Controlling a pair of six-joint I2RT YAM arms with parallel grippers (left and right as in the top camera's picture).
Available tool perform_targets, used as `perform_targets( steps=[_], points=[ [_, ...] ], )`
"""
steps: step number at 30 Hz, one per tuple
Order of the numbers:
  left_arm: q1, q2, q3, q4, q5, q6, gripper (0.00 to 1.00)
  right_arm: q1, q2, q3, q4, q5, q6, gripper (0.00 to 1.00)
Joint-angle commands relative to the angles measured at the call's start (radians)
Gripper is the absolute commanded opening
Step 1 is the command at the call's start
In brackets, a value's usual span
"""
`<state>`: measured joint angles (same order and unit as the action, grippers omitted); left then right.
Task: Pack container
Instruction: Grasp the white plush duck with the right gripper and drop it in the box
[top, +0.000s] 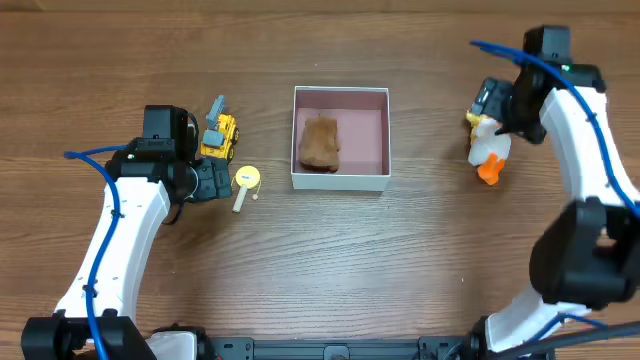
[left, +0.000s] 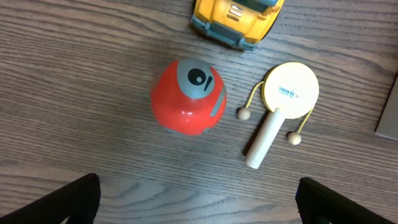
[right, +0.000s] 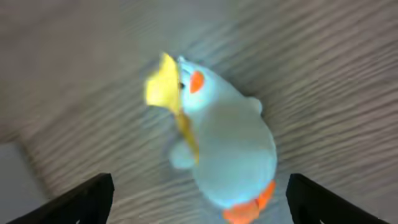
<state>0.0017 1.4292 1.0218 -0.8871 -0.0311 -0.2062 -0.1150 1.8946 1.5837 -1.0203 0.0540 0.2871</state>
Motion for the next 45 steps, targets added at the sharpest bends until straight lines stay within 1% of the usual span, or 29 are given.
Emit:
perform_targets(
  steps=[1, 2, 3, 7, 9, 10, 11, 12, 14, 15, 17, 19, 21, 23, 25, 29, 31, 33, 36, 37, 38, 39, 40, 43, 45],
  points=[
    [-0.002, 0.007, 0.023, 0.002, -0.003, 0.016, 1.0, -0.024, 0.065, -0.016, 0.013, -0.018, 0.0, 0.91],
    [-0.002, 0.007, 0.023, 0.002, -0.003, 0.016, 1.0, -0.025, 0.101, -0.016, 0.013, -0.018, 0.0, 0.91],
    [-0.002, 0.007, 0.023, 0.002, -0.002, 0.016, 1.0, -0.025, 0.137, -0.017, 0.009, -0.01, 0.001, 0.88],
    [-0.002, 0.007, 0.023, 0.002, -0.003, 0.016, 1.0, -0.025, 0.172, -0.019, -0.007, -0.007, 0.023, 0.5],
    [-0.002, 0.007, 0.023, 0.002, -0.003, 0.016, 1.0, -0.025, 0.169, -0.018, -0.017, -0.007, 0.023, 0.4],
    [-0.002, 0.007, 0.023, 0.002, -0.003, 0.016, 1.0, -0.025, 0.169, -0.018, -0.029, -0.007, 0.023, 0.3],
    [-0.002, 0.007, 0.023, 0.002, -0.003, 0.016, 1.0, -0.025, 0.168, -0.018, -0.041, -0.008, 0.029, 0.17],
    [-0.002, 0.007, 0.023, 0.002, -0.003, 0.016, 1.0, -0.024, 0.161, -0.018, -0.048, -0.008, 0.045, 0.11],
    [-0.002, 0.007, 0.023, 0.002, -0.002, 0.016, 1.0, -0.021, 0.122, -0.017, -0.055, -0.037, 0.075, 0.04],
    [-0.002, 0.007, 0.023, 0.002, -0.003, 0.016, 1.0, -0.016, 0.098, -0.015, -0.058, -0.06, 0.084, 0.04],
    [-0.002, 0.007, 0.023, 0.002, -0.002, 0.016, 1.0, 0.018, -0.021, 0.021, -0.102, -0.145, 0.097, 0.04],
    [-0.002, 0.007, 0.023, 0.002, -0.002, 0.016, 1.0, 0.074, -0.131, 0.041, -0.141, -0.172, 0.11, 0.04],
    [-0.002, 0.007, 0.023, 0.002, -0.003, 0.016, 1.0, 0.171, -0.239, 0.041, -0.148, -0.172, 0.117, 0.04],
    [-0.002, 0.007, 0.023, 0.002, -0.003, 0.016, 1.0, 0.282, -0.294, 0.041, -0.129, -0.168, 0.171, 0.04],
    [-0.002, 0.007, 0.023, 0.002, -0.002, 0.016, 1.0, 0.396, -0.283, 0.033, -0.075, -0.156, 0.22, 0.04],
    [-0.002, 0.007, 0.023, 0.002, -0.002, 0.016, 1.0, 0.541, -0.175, -0.014, 0.069, -0.051, 0.325, 0.04],
    [-0.002, 0.007, 0.023, 0.002, -0.003, 0.016, 1.0, 0.562, -0.1, -0.014, 0.114, -0.012, 0.329, 0.04],
    [-0.002, 0.007, 0.023, 0.002, -0.002, 0.016, 1.0, 0.562, -0.023, -0.014, 0.143, 0.009, 0.362, 0.04],
    [-0.002, 0.007, 0.023, 0.002, -0.003, 0.016, 1.0, 0.561, 0.044, -0.014, 0.148, 0.009, 0.361, 0.04],
    [-0.002, 0.007, 0.023, 0.002, -0.002, 0.016, 1.0, 0.561, 0.057, -0.014, 0.142, 0.009, 0.36, 0.06],
    [-0.002, 0.007, 0.023, 0.002, -0.002, 0.016, 1.0, 0.561, 0.059, -0.014, 0.14, 0.013, 0.359, 0.16],
    [-0.002, 0.007, 0.023, 0.002, -0.002, 0.016, 1.0, 0.561, 0.059, -0.012, 0.141, 0.011, 0.333, 0.36],
    [-0.002, 0.007, 0.023, 0.002, -0.002, 0.016, 1.0, 0.561, 0.052, -0.003, 0.131, 0.012, 0.305, 0.5],
    [-0.002, 0.007, 0.023, 0.002, -0.002, 0.016, 1.0, 0.563, -0.008, 0.045, 0.087, 0.005, 0.208, 0.77],
    [-0.002, 0.007, 0.023, 0.001, -0.01, 0.029, 1.0, 0.565, -0.075, 0.072, 0.077, 0.005, 0.175, 0.89]
  ],
)
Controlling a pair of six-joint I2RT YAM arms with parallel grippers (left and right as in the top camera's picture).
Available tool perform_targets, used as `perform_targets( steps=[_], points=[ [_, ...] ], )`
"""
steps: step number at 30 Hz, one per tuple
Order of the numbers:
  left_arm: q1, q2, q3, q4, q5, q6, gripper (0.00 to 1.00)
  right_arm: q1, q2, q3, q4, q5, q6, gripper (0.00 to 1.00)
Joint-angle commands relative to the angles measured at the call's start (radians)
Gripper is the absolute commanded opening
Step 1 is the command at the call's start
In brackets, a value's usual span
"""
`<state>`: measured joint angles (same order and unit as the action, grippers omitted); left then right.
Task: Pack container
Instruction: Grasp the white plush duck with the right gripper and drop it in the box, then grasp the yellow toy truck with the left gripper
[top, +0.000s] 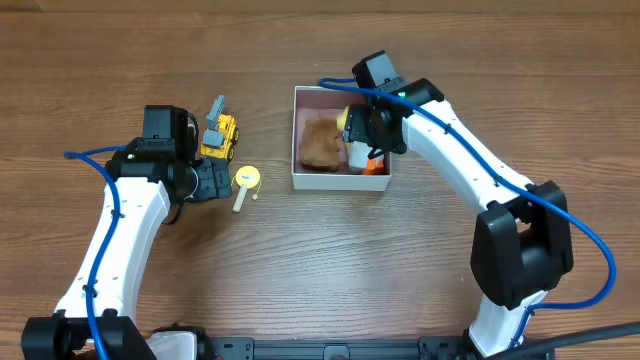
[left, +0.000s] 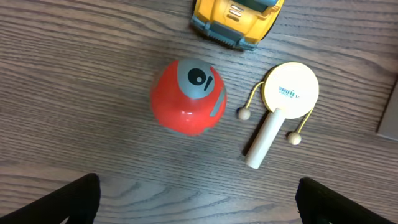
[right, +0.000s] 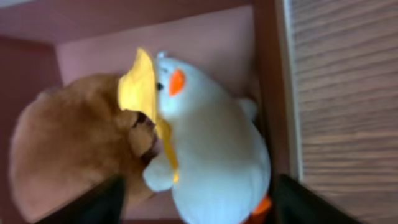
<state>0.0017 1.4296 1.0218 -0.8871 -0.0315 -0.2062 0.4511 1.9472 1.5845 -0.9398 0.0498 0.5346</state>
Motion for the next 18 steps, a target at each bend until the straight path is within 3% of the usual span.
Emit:
perform_targets(
  steps=[1, 3, 8, 9, 11, 13, 18],
  points=[
    [-0.002, 0.006, 0.023, 0.002, -0.047, 0.074, 1.0, -0.001, -0.169, 0.087, -0.008, 0.009, -0.072, 0.93],
    [-0.002, 0.006, 0.023, 0.002, -0.126, 0.131, 1.0, -0.003, -0.26, 0.106, -0.008, 0.01, -0.072, 1.0],
    [-0.002, 0.006, 0.023, 0.002, -0.128, 0.132, 1.0, -0.031, -0.439, 0.106, -0.064, 0.052, -0.106, 1.0],
    [-0.002, 0.006, 0.023, 0.01, -0.1, 0.105, 1.0, -0.046, -0.457, 0.106, -0.09, 0.063, -0.106, 1.0],
    [-0.002, 0.006, 0.023, -0.007, 0.106, 0.021, 1.0, -0.087, -0.468, 0.106, -0.136, 0.023, -0.097, 1.0],
    [-0.002, 0.006, 0.023, -0.003, 0.218, 0.027, 1.0, -0.128, -0.468, 0.106, -0.179, -0.011, -0.097, 1.0],
    [-0.001, 0.009, 0.083, -0.006, 0.182, 0.074, 1.0, -0.245, -0.468, 0.106, -0.266, -0.023, -0.09, 1.0]
  ],
)
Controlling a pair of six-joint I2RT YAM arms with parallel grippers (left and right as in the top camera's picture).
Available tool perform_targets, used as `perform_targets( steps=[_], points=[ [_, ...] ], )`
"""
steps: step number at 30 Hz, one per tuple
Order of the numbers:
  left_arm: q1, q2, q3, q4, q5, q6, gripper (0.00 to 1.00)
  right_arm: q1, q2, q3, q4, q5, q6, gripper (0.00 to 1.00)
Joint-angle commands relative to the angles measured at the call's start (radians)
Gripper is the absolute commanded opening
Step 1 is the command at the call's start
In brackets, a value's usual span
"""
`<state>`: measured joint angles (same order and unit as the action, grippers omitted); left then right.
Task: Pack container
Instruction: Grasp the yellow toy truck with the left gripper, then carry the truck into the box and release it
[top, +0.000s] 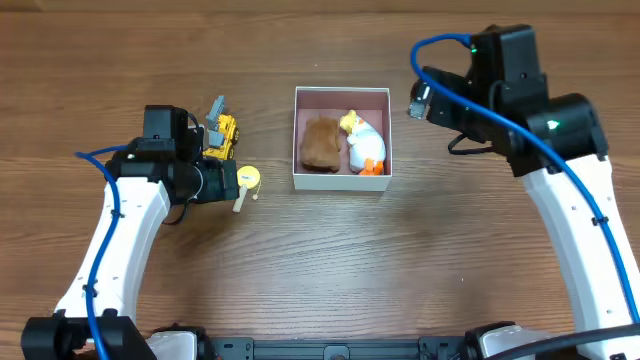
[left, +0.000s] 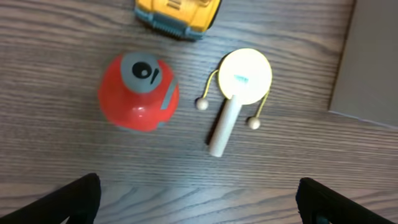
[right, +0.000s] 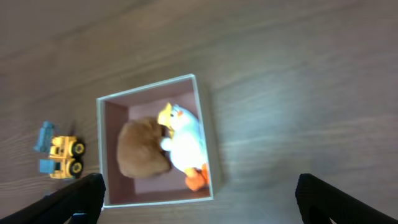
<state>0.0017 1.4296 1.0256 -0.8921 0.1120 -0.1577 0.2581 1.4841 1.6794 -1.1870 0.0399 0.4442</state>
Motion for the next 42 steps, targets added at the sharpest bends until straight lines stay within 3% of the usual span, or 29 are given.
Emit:
perform_targets(
  steps=[1, 4, 7, 10, 15, 21, 22, 23, 29, 33, 35, 38, 41, 42],
  points=[
    [-0.001, 0.014, 0.134, -0.019, 0.033, 0.053, 1.0, -0.068, -0.005, 0.011, -0.027, -0.013, 0.0, 1.0],
    [0.0, 0.098, 0.383, -0.139, -0.05, 0.107, 1.0, -0.092, -0.003, 0.01, -0.031, -0.016, 0.0, 1.0],
    [0.0, 0.297, 0.656, -0.304, -0.071, 0.177, 1.0, -0.091, -0.003, 0.01, -0.037, -0.016, 0.0, 1.0],
    [0.0, 0.478, 0.795, -0.385, -0.072, 0.258, 0.98, -0.091, -0.003, 0.01, -0.053, -0.016, 0.0, 1.0],
    [0.0, 0.649, 0.805, -0.387, -0.071, 0.337, 0.77, -0.091, -0.003, 0.009, -0.075, -0.007, -0.003, 1.0],
    [-0.002, 0.748, 0.804, -0.373, -0.071, 0.336, 0.77, -0.091, -0.003, 0.009, -0.076, 0.008, -0.004, 1.0],
    [-0.002, 0.767, 0.804, -0.364, -0.07, 0.333, 0.9, -0.091, -0.003, 0.009, -0.075, 0.008, -0.004, 1.0],
    [-0.002, 0.777, 0.804, -0.359, -0.07, 0.327, 0.9, -0.091, -0.003, 0.009, -0.075, 0.011, -0.004, 1.0],
    [-0.002, 0.822, 0.804, -0.324, -0.071, 0.307, 0.81, -0.091, -0.003, 0.009, -0.076, 0.012, -0.004, 1.0],
    [-0.002, 0.823, 0.804, -0.28, -0.071, 0.307, 0.63, -0.091, -0.003, 0.009, -0.077, 0.011, -0.004, 1.0],
    [-0.002, 0.823, 0.804, -0.266, -0.071, 0.307, 0.46, -0.091, -0.003, 0.009, -0.084, 0.011, -0.004, 1.0],
    [-0.002, 0.823, 0.804, -0.262, -0.071, 0.307, 0.36, -0.091, -0.003, 0.009, -0.095, 0.011, -0.004, 1.0],
    [-0.002, 0.821, 0.805, -0.276, -0.071, 0.307, 0.06, -0.091, -0.003, 0.009, -0.104, 0.011, -0.004, 1.0],
    [-0.002, 0.82, 0.805, -0.284, -0.071, 0.307, 0.04, -0.091, -0.003, 0.009, -0.107, 0.011, -0.004, 1.0]
  ],
)
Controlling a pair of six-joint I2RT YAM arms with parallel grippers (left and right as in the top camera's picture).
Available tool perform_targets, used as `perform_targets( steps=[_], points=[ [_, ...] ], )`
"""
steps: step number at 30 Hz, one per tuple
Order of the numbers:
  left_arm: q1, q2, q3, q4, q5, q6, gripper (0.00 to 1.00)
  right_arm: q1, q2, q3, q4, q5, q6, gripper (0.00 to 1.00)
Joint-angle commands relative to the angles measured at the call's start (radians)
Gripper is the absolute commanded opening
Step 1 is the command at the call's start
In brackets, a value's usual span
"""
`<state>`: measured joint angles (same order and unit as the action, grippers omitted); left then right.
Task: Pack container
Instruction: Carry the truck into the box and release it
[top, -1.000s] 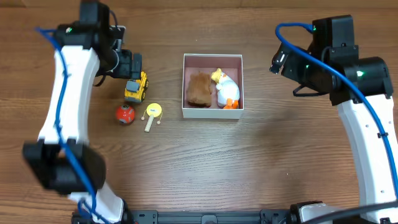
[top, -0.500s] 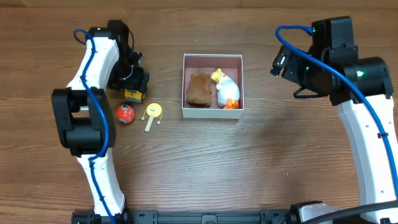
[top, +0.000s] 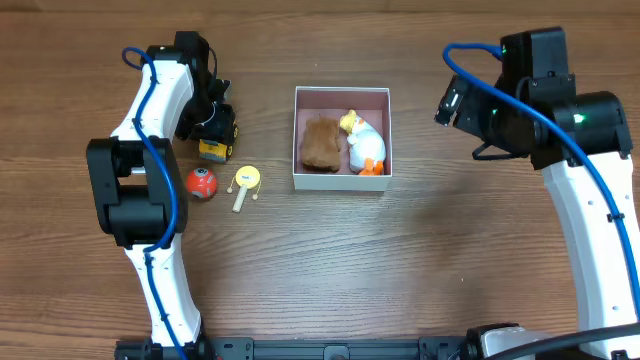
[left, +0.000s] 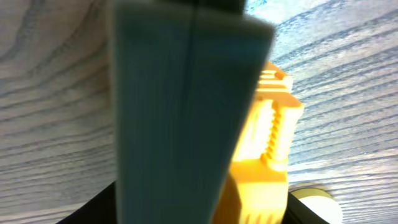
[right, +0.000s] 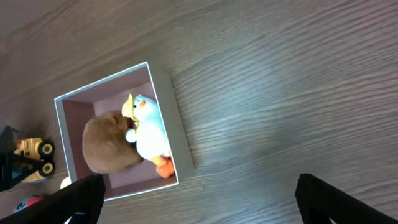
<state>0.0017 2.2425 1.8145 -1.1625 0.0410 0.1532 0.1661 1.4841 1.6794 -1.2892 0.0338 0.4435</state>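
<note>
The white box (top: 341, 180) with a pink inside holds a brown plush (top: 320, 143) and a white duck plush (top: 366, 145); both also show in the right wrist view, the duck (right: 151, 127) beside the brown plush (right: 109, 142). My left gripper (top: 207, 125) is down on the yellow toy truck (top: 217, 140), left of the box. The truck's grey-blue part (left: 186, 106) and yellow body (left: 264, 149) fill the left wrist view, with a finger pressed to each side. My right gripper (right: 198, 208) hangs open high above the table, right of the box.
A red ball (top: 201, 183) and a yellow rattle drum with a wooden handle (top: 245, 181) lie on the wooden table (top: 400, 260) just in front of the truck, left of the box.
My left gripper was open above the red ball and the rattle; now it sits farther back, closed around the yellow truck. The right gripper stays open and high, shifted slightly right.
At first the white duck lay on the table at the right with my right gripper on it. Then the duck was in the box beside the brown plush. Then the right gripper was open and raised. The left gripper hovered open over the ball, and is now on the truck.
</note>
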Motion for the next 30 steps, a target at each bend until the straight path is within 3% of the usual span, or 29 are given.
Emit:
perform_targets(
  steps=[1, 5, 9, 12, 15, 19, 21, 25, 30],
  points=[
    [-0.002, 0.004, 0.017, -0.023, 0.001, -0.004, 0.04, 0.001, -0.003, 0.009, -0.008, 0.018, -0.003, 1.0],
    [-0.002, 0.001, 0.138, -0.176, 0.001, -0.004, 0.04, 0.001, -0.003, 0.009, -0.026, 0.017, -0.003, 1.0],
    [-0.018, 0.001, 0.411, -0.403, 0.042, -0.06, 0.04, 0.001, -0.003, 0.009, -0.037, 0.017, -0.003, 1.0],
    [-0.109, -0.019, 0.658, -0.527, 0.171, -0.138, 0.04, 0.0, -0.003, 0.009, -0.019, 0.018, 0.002, 0.97],
    [-0.289, -0.084, 0.702, -0.527, 0.15, -0.13, 0.04, -0.055, -0.003, 0.009, -0.01, 0.018, 0.048, 1.0],
    [-0.531, -0.088, 0.674, -0.5, -0.021, 0.1, 0.04, -0.256, -0.003, 0.009, 0.0, -0.033, 0.058, 1.0],
    [-0.582, -0.084, 0.641, -0.478, -0.044, 0.216, 0.04, -0.324, -0.003, 0.009, -0.003, -0.066, 0.057, 1.0],
    [-0.581, -0.082, 0.471, -0.398, -0.012, 0.54, 0.04, -0.396, -0.003, 0.009, -0.011, -0.131, 0.05, 1.0],
    [-0.576, -0.071, 0.224, -0.215, -0.014, 0.725, 0.04, -0.396, -0.003, 0.009, -0.01, -0.133, 0.05, 1.0]
  ],
)
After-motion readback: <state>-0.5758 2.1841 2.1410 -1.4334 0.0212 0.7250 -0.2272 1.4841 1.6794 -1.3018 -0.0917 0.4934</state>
